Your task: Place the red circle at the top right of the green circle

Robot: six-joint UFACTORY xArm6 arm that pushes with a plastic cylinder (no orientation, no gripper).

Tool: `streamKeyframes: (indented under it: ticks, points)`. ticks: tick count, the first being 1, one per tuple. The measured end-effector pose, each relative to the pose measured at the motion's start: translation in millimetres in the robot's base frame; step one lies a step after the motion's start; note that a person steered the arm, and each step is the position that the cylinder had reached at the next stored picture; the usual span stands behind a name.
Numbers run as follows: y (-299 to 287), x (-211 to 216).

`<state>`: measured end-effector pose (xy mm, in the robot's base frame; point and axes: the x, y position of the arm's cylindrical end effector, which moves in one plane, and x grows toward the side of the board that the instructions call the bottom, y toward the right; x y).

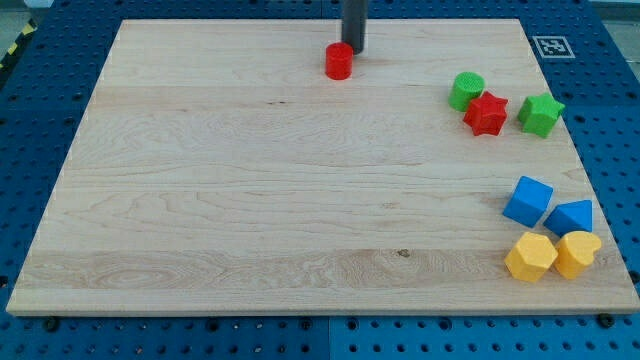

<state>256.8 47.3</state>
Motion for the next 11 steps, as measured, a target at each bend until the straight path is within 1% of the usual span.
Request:
streamKeyframes:
  ticks: [1,2,3,4,5,6,7,8,10,11]
  points:
    - [-82,0]
    - [-151,14]
    - [-103,31]
    - [0,31]
    - [89,31]
    - [70,31]
    - [34,33]
    - [60,34]
    - [151,34]
    - [147,33]
